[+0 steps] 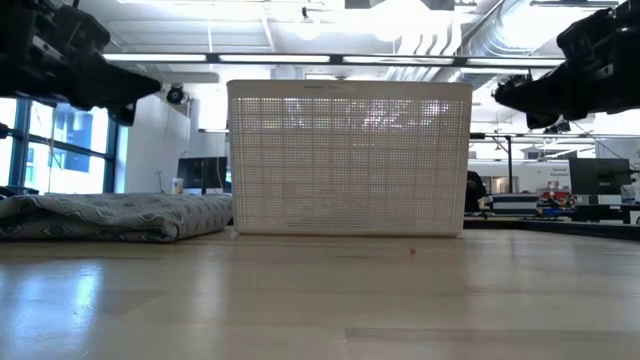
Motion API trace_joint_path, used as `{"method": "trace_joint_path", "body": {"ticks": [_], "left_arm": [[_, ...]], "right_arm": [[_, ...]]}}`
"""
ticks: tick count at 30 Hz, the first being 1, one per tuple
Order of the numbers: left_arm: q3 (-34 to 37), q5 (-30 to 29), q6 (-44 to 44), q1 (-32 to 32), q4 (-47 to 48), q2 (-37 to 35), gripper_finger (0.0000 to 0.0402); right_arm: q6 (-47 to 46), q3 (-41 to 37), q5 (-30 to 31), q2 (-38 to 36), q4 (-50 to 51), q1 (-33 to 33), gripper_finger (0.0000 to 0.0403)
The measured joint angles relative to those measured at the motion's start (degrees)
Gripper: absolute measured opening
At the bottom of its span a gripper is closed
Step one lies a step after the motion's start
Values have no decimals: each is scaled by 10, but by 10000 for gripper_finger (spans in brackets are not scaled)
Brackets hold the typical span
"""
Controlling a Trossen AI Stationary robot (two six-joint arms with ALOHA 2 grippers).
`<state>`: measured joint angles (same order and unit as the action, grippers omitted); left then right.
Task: Pick & place medical supplies in basket/bin
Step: Return to Home Position
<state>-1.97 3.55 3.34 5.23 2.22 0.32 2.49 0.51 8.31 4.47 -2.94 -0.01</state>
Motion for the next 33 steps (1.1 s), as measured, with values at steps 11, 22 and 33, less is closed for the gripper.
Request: {"method": "trace_joint_path", "body": {"ticks": [11,22,33], "left_arm": [[12,-11,-28,0,-31,6,39],[13,-26,-16,0,-28,33,57],[13,-26,-1,0,-29,33,94]], "right_arm": [[-10,0,6,-7,3,-4,0],[-26,0,2,13,5,-4,0],[-25,0,2,13,3,-4,0]]}}
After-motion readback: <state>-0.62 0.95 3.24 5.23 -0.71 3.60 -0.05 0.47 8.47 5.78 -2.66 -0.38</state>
